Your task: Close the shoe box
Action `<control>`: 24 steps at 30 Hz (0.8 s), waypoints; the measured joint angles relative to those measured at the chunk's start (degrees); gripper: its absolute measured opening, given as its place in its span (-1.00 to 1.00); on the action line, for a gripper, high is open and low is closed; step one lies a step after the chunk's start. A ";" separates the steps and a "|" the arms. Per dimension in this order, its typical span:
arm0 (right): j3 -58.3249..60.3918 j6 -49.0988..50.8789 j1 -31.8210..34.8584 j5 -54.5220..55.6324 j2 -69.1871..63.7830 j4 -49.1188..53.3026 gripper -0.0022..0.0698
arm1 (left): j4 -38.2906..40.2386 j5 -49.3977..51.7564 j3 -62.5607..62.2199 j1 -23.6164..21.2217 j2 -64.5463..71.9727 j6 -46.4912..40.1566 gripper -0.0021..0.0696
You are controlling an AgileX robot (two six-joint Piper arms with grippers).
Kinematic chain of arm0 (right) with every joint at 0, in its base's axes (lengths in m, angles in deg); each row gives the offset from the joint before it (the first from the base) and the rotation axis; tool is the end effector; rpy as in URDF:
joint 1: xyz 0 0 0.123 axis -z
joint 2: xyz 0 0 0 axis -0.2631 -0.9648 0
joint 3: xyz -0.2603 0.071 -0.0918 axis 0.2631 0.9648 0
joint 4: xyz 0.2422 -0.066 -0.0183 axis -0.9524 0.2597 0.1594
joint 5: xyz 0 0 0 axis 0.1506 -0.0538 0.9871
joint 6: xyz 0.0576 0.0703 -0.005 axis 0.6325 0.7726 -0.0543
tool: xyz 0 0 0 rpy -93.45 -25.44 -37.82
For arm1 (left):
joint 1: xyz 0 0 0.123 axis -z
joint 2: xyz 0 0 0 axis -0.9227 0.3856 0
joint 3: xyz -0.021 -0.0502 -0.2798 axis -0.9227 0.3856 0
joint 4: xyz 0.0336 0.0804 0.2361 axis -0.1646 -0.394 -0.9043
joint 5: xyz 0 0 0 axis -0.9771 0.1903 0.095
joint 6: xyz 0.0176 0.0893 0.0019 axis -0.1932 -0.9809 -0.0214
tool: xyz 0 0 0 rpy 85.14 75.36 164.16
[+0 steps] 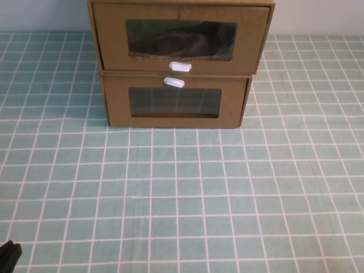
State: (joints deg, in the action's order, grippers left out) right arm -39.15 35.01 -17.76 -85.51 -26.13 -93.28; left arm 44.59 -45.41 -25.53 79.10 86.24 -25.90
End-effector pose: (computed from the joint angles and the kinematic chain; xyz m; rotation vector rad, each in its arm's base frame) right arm 0.0534 0.0046 0.1732 0.0176 1.8486 0.1084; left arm 0.0493 -0.0259 0.1798 0.3752 1.7434 -0.2397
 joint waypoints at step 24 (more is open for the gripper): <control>0.00 -0.19 0.00 0.00 0.00 -0.12 -0.97 | -25.82 -6.35 0.00 -6.64 -0.07 28.03 -0.96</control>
State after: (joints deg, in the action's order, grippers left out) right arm -39.15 34.82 -17.76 -85.51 -26.13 -93.40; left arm 18.77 -51.76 -25.53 72.46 86.17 2.14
